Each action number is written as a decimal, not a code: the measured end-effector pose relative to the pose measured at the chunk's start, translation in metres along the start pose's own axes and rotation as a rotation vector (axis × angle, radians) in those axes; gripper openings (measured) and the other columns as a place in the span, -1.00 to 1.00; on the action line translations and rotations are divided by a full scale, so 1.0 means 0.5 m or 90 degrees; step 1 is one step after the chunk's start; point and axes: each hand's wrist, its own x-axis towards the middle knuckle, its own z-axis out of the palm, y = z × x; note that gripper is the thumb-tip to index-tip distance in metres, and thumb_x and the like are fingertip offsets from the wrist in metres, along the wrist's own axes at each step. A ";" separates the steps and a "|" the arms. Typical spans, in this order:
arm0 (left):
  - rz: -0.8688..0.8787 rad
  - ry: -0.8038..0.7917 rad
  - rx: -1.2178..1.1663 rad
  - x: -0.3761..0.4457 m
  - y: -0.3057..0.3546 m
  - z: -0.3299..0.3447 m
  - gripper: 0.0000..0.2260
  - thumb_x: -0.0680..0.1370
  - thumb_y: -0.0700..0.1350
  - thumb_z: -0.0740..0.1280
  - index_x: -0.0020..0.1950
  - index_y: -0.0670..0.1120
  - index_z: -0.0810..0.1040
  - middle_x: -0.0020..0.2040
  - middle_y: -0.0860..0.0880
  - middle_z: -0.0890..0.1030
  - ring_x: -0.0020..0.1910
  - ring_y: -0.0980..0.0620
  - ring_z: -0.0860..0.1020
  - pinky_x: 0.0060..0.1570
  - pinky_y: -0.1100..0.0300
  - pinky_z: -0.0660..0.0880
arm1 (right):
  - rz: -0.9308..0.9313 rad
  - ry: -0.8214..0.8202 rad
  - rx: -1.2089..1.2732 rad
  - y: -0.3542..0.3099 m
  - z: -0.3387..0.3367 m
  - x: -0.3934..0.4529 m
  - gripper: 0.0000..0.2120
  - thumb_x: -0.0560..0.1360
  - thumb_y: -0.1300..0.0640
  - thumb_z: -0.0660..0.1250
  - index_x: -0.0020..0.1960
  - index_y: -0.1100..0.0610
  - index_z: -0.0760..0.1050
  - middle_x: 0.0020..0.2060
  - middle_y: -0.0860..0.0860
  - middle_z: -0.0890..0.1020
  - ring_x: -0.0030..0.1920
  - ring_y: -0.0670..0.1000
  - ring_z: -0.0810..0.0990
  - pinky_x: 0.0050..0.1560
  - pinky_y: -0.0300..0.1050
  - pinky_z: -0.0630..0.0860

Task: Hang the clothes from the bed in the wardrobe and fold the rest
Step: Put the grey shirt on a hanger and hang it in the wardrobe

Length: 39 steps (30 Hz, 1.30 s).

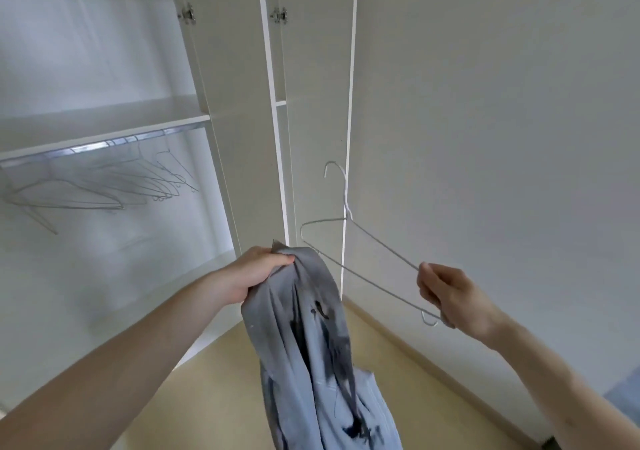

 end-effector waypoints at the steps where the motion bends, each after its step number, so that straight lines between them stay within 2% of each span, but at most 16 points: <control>1: -0.028 0.013 -0.011 0.007 -0.001 -0.009 -0.77 0.51 0.00 0.49 0.06 -0.12 0.71 -0.06 -0.13 0.76 -0.11 -0.13 0.75 -0.07 0.06 0.66 | -0.007 0.021 -0.024 0.002 -0.012 -0.006 -0.46 0.57 -0.38 0.06 -0.27 0.07 0.34 -0.43 -0.10 0.32 -0.44 -0.04 0.24 -0.38 -0.13 0.24; 4: -0.065 0.070 -0.019 0.022 0.000 -0.038 -0.73 0.46 0.00 0.51 0.03 -0.16 0.71 -0.11 -0.15 0.76 -0.14 -0.17 0.74 -0.01 -0.03 0.65 | -0.031 0.087 -0.021 0.010 -0.038 -0.027 -0.54 0.72 -0.15 0.08 -0.23 0.03 0.50 -0.42 -0.10 0.33 -0.39 -0.05 0.26 -0.31 -0.14 0.25; 6: -0.064 0.114 -0.008 0.034 0.003 -0.059 -0.72 0.46 0.00 0.51 0.04 -0.17 0.70 -0.15 -0.14 0.75 -0.20 -0.14 0.74 -0.12 0.02 0.65 | -0.021 0.116 -0.006 0.011 -0.049 -0.042 -0.61 0.72 -0.07 0.13 -0.16 0.00 0.60 -0.41 -0.09 0.28 -0.39 -0.03 0.22 -0.37 -0.22 0.18; 8: -0.047 0.163 0.027 0.047 0.006 -0.081 -0.74 0.44 0.00 0.53 0.01 -0.13 0.70 -0.21 -0.10 0.75 -0.26 -0.09 0.73 -0.24 0.12 0.64 | -0.015 0.129 -0.021 0.010 -0.055 -0.057 -0.61 0.70 -0.08 0.17 -0.18 0.00 0.62 -0.42 -0.07 0.22 -0.38 0.00 0.21 -0.35 -0.14 0.16; 10: -0.024 0.205 0.079 0.057 0.011 -0.101 -0.80 0.41 0.02 0.55 -0.06 -0.05 0.72 -0.24 -0.03 0.74 -0.24 -0.05 0.72 -0.21 0.18 0.63 | -0.015 0.127 -0.034 0.004 -0.054 -0.070 -0.57 0.67 -0.15 0.18 -0.26 0.04 0.56 -0.44 -0.04 0.18 -0.39 0.01 0.21 -0.34 -0.12 0.15; 12: 0.005 0.237 0.131 0.066 0.020 -0.116 -0.85 0.42 0.03 0.56 -0.15 -0.03 0.71 -0.24 0.01 0.70 -0.21 -0.01 0.66 -0.21 0.21 0.55 | -0.018 0.138 -0.037 -0.001 -0.051 -0.080 -0.51 0.62 -0.20 0.22 -0.35 0.09 0.43 -0.47 -0.05 0.18 -0.43 -0.02 0.16 -0.43 -0.22 0.10; 14: 0.029 0.262 0.178 0.071 0.032 -0.125 -0.78 0.43 0.02 0.55 -0.31 -0.04 0.60 -0.35 0.06 0.56 -0.30 0.03 0.53 -0.33 0.21 0.36 | -0.013 0.163 -0.043 -0.004 -0.051 -0.085 -0.45 0.61 -0.19 0.29 -0.34 0.19 0.29 -0.47 -0.06 0.17 -0.43 -0.05 0.13 -0.46 -0.26 0.06; 16: 0.035 0.281 0.184 0.076 0.044 -0.132 -0.74 0.42 -0.01 0.56 -0.37 -0.03 0.55 -0.44 0.10 0.50 -0.34 0.06 0.48 -0.37 0.23 0.30 | -0.007 0.182 -0.047 -0.005 -0.052 -0.089 -0.42 0.60 -0.20 0.31 -0.35 0.20 0.25 -0.47 -0.07 0.17 -0.44 -0.05 0.13 -0.47 -0.25 0.04; 20: 0.053 0.321 0.163 0.088 0.064 -0.151 -0.87 0.43 -0.05 0.56 -0.22 -0.05 0.66 -0.31 0.06 0.58 -0.25 0.02 0.52 -0.32 0.24 0.35 | -0.008 0.196 -0.025 -0.006 -0.055 -0.095 -0.41 0.55 -0.25 0.32 -0.38 0.20 0.33 -0.50 -0.07 0.16 -0.46 -0.04 0.12 -0.48 -0.27 0.05; 22: 0.064 0.337 0.145 0.092 0.073 -0.156 -0.84 0.44 -0.04 0.54 -0.12 -0.12 0.69 -0.25 0.00 0.59 -0.21 -0.02 0.52 -0.27 0.20 0.36 | -0.007 0.195 -0.020 -0.006 -0.051 -0.095 -0.41 0.52 -0.29 0.31 -0.40 0.17 0.35 -0.50 -0.07 0.16 -0.46 -0.03 0.12 -0.48 -0.27 0.04; 25: 0.086 0.340 0.110 0.088 0.094 -0.149 -0.78 0.43 -0.01 0.54 -0.10 -0.16 0.68 -0.24 0.00 0.56 -0.22 -0.03 0.47 -0.25 0.19 0.34 | -0.002 0.180 -0.013 -0.004 -0.036 -0.089 -0.41 0.52 -0.31 0.31 -0.42 0.13 0.36 -0.51 -0.07 0.16 -0.47 -0.04 0.12 -0.49 -0.28 0.03; 29: 0.155 0.308 0.090 0.060 0.135 -0.124 -0.79 0.43 0.02 0.53 -0.12 -0.12 0.68 -0.21 0.02 0.54 -0.20 0.02 0.44 -0.16 0.16 0.32 | 0.003 0.163 -0.001 0.007 0.014 -0.066 -0.39 0.58 -0.26 0.33 -0.36 0.22 0.32 -0.51 -0.09 0.18 -0.46 -0.05 0.14 -0.48 -0.26 0.06; 33: 0.270 0.257 0.062 0.001 0.195 -0.094 -0.73 0.47 -0.03 0.51 0.01 -0.23 0.66 -0.17 -0.01 0.55 -0.14 0.04 0.46 -0.07 0.13 0.34 | 0.020 0.166 0.038 0.007 0.069 -0.036 -0.37 0.60 -0.23 0.34 -0.31 0.24 0.20 -0.43 0.01 0.17 -0.38 -0.01 0.14 -0.36 -0.11 0.07; 36: 0.345 0.248 0.015 -0.061 0.245 -0.074 -0.79 0.50 -0.06 0.51 -0.05 -0.20 0.67 -0.17 -0.02 0.58 -0.14 0.06 0.49 -0.06 0.13 0.37 | 0.014 0.179 0.089 -0.001 0.102 -0.024 -0.40 0.61 -0.17 0.35 -0.30 0.17 0.11 -0.37 0.06 0.14 -0.33 0.01 0.12 -0.32 -0.08 0.04; 39: 0.397 0.223 0.000 -0.124 0.273 -0.065 -0.90 0.52 -0.10 0.51 -0.07 -0.13 0.72 -0.10 -0.04 0.72 -0.11 0.08 0.62 0.04 0.14 0.52 | 0.010 0.227 0.176 -0.003 0.124 -0.023 -0.41 0.62 -0.12 0.36 -0.32 0.10 0.07 -0.39 0.00 0.12 -0.34 0.00 0.10 -0.36 -0.13 0.02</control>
